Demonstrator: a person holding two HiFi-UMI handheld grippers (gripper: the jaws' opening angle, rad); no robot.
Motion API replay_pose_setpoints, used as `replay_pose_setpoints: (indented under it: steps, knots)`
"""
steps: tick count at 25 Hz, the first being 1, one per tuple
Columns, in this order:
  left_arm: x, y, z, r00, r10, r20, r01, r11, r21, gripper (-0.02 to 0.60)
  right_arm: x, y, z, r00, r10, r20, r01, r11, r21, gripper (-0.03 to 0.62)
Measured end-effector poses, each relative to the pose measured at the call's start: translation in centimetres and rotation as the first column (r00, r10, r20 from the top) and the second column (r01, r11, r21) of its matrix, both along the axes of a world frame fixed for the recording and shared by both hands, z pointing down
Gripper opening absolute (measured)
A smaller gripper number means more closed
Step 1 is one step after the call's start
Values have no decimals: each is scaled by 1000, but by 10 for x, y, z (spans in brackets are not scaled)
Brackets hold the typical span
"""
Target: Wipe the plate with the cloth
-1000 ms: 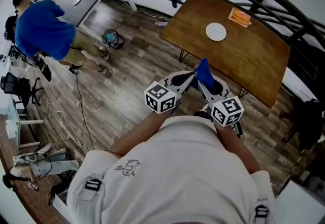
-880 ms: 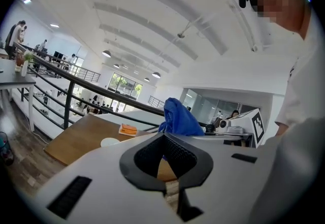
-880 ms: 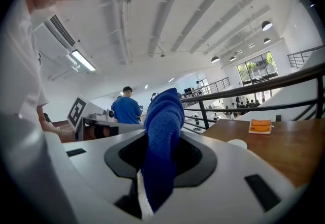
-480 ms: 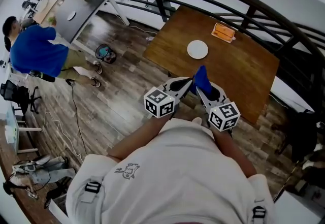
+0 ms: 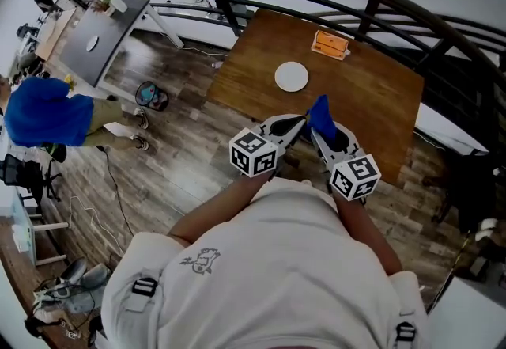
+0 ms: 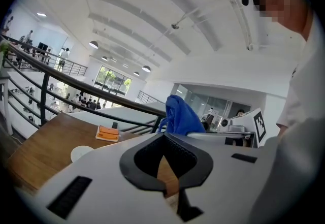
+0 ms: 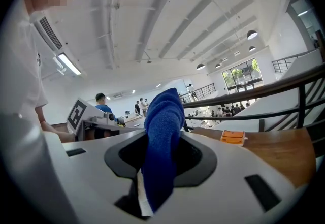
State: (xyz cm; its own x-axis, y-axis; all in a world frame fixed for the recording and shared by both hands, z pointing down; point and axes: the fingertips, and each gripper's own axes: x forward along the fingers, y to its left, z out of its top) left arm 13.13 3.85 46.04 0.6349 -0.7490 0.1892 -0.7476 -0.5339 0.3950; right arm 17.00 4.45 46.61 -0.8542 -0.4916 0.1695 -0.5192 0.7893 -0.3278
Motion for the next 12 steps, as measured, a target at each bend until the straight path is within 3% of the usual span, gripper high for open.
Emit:
replay_pose_setpoints:
  steps: [12]
  knots:
    - [-33, -69, 10, 997, 72, 0, -72, 997, -17, 6, -31, -60, 1, 995, 87, -39, -86, 996, 24, 132]
